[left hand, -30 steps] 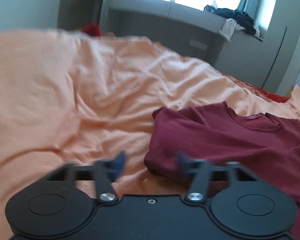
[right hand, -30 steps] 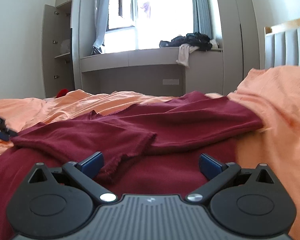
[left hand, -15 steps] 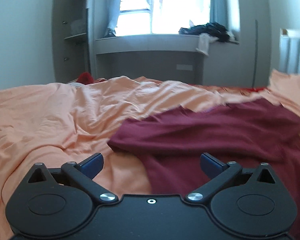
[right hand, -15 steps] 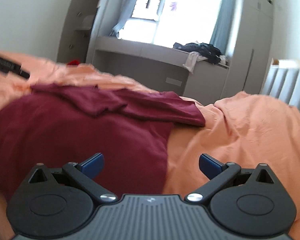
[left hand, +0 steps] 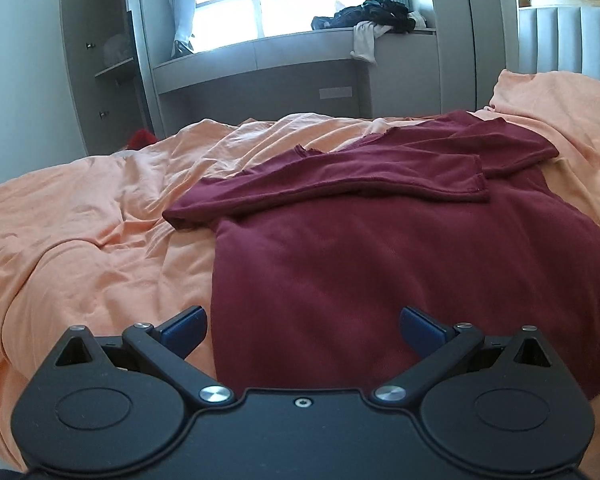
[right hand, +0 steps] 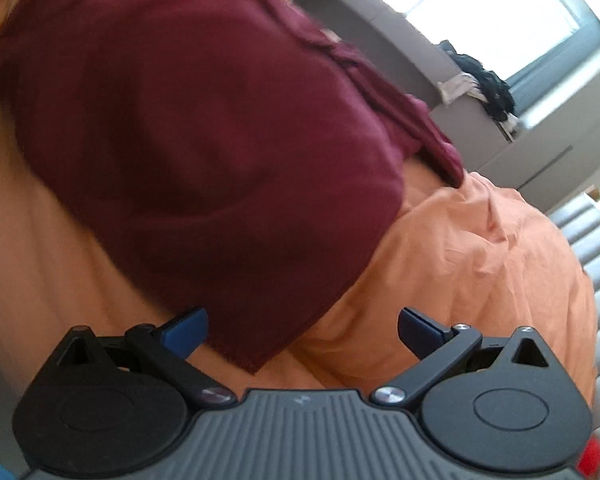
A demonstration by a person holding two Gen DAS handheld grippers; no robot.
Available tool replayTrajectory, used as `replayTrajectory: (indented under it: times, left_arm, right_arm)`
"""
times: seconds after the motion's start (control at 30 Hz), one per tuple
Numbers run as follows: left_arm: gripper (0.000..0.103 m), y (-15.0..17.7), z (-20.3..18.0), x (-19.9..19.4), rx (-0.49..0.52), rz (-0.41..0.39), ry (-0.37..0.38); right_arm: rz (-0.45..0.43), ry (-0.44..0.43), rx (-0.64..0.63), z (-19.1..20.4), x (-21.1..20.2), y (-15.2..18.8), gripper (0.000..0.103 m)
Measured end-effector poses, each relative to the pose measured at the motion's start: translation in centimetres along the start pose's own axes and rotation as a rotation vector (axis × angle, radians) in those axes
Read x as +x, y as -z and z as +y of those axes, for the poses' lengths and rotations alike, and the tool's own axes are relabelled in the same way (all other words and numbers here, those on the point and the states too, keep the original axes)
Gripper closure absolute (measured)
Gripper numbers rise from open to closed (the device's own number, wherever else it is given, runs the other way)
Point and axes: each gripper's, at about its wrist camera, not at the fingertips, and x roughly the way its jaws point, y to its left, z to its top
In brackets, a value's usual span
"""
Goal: Fold small clothes
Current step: 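Grasp the shirt hem with the right gripper and lift it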
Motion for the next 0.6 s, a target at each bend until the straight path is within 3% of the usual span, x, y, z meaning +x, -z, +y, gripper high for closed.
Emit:
replayTrajectory:
  times: [0.23, 0.6]
  left_arm:
    - [0.000, -0.2, 1.0, 0.0, -0.043, 0.013, -0.013]
    - [0.000, -0.1, 1.5, 0.0, -0.073, 0.028, -0.022]
  right_arm:
    - [-0.008, 0.019, -0.183, 3.6, 0.2, 0.4, 0.000]
    - [0.021, 0.090, -0.291, 6.3, 1.2, 0.6, 0.001]
